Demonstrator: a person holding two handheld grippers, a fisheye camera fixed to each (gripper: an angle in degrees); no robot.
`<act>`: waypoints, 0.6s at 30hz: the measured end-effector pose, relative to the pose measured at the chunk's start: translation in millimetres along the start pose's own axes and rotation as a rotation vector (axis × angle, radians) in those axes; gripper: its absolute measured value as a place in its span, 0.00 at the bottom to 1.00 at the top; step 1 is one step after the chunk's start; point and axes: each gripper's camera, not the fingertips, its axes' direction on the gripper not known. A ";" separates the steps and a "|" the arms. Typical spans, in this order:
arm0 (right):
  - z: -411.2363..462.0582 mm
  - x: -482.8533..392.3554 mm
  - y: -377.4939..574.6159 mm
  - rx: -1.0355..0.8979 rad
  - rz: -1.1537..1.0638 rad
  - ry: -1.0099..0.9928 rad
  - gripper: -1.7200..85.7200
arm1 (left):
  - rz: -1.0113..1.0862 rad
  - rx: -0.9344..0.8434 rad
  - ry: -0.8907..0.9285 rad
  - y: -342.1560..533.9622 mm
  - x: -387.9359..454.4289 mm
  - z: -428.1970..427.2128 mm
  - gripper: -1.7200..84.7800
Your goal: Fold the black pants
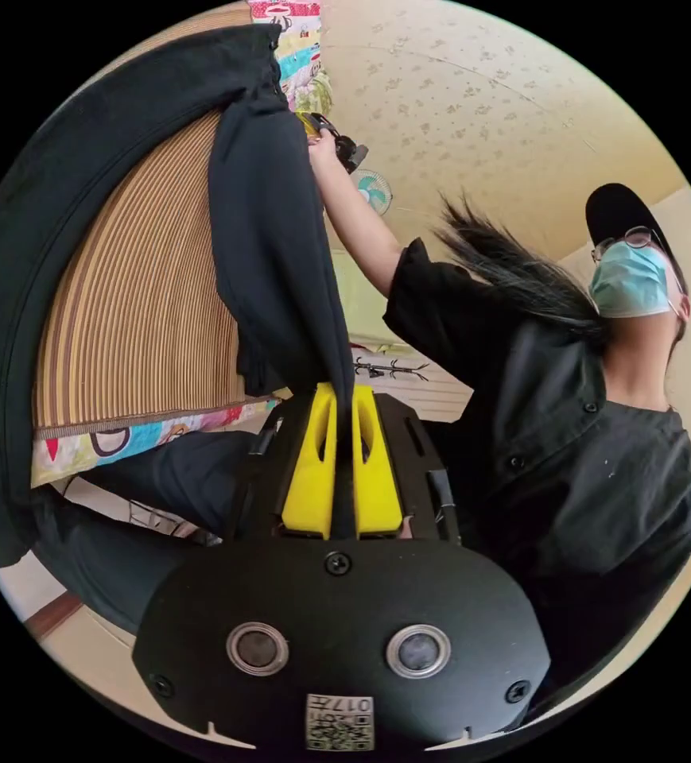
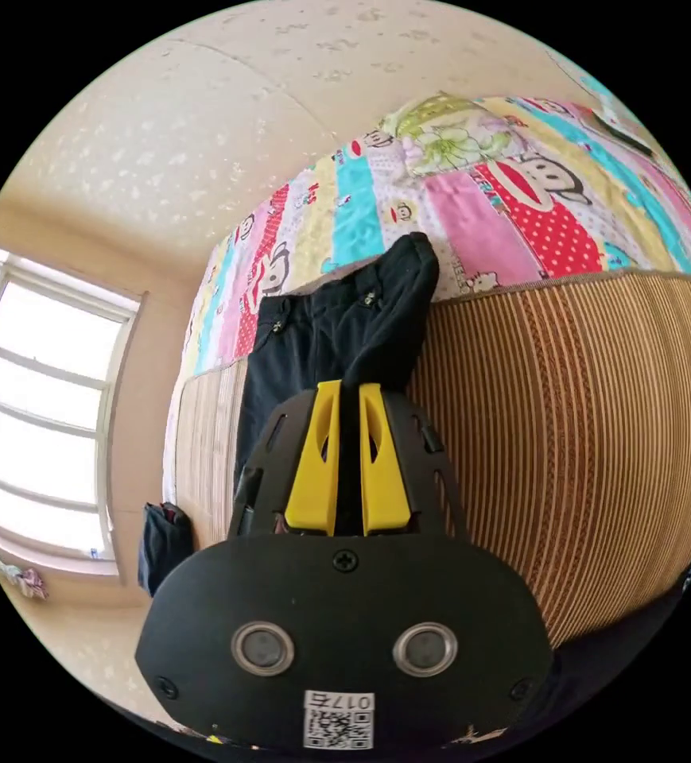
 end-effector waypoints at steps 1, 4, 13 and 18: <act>13.3 -36.4 -2.0 -0.013 -0.023 0.000 0.07 | 0.002 0.027 0.017 9.7 -6.0 -22.9 0.05; 86.0 -100.8 -1.0 -0.076 -0.028 -0.036 0.09 | -0.035 0.096 0.036 30.5 -31.3 -77.7 0.06; 153.8 -136.9 151.7 -0.240 -0.360 -0.221 0.13 | -0.304 0.078 -0.374 53.1 -107.9 -197.5 0.12; 116.8 -95.4 293.3 -0.338 -0.341 -0.070 0.14 | -0.173 0.015 -0.530 15.6 -71.9 -207.6 0.13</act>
